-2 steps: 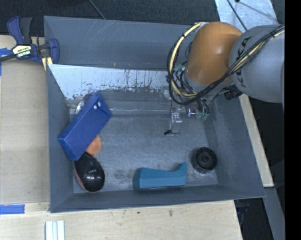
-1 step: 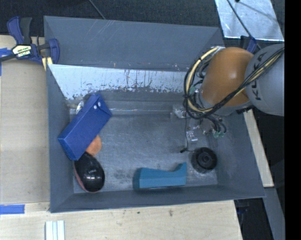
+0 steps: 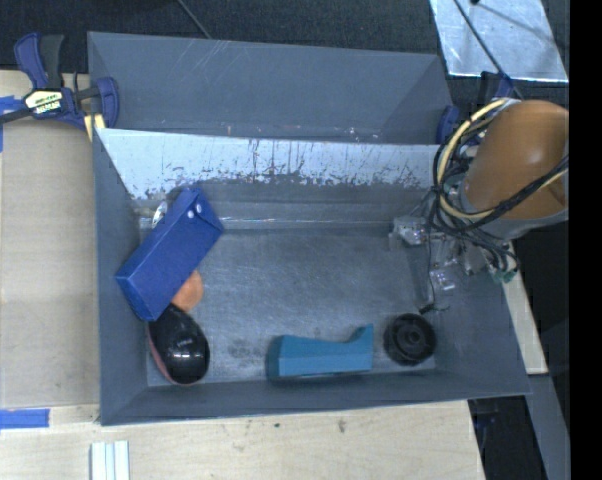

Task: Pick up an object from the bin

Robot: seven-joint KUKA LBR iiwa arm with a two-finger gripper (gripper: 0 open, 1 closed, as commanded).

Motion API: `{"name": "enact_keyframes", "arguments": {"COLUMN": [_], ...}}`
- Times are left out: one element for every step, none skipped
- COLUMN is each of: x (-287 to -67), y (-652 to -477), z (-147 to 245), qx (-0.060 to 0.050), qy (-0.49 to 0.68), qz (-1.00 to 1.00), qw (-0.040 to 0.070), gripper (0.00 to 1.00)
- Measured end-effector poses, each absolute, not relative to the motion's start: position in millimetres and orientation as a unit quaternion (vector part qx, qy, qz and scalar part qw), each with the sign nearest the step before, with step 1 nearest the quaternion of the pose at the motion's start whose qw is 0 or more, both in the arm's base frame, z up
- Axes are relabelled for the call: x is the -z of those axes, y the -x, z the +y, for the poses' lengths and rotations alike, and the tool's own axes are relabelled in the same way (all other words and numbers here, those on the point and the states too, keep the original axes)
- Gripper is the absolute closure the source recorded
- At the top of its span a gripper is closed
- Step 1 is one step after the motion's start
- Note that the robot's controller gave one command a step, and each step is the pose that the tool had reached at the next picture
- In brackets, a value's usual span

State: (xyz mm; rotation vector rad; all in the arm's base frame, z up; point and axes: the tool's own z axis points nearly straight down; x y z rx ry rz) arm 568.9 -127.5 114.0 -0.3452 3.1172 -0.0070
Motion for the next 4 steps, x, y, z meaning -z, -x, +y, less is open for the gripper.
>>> {"name": "enact_keyframes", "arguments": {"x": [-100,-79,-72,-72], "y": [-544.6,-515.6,-505.0,-507.0], "z": [-126,-139,-140,-139], "qx": [0.000,0.002,0.001,0.001], "qy": [0.125,0.222,0.220,0.217], "qz": [0.992,0.975,0.976,0.976], "qw": [0.001,0.005,0.001,0.002], "gripper": [0.00,0.00,1.00,1.00]}}
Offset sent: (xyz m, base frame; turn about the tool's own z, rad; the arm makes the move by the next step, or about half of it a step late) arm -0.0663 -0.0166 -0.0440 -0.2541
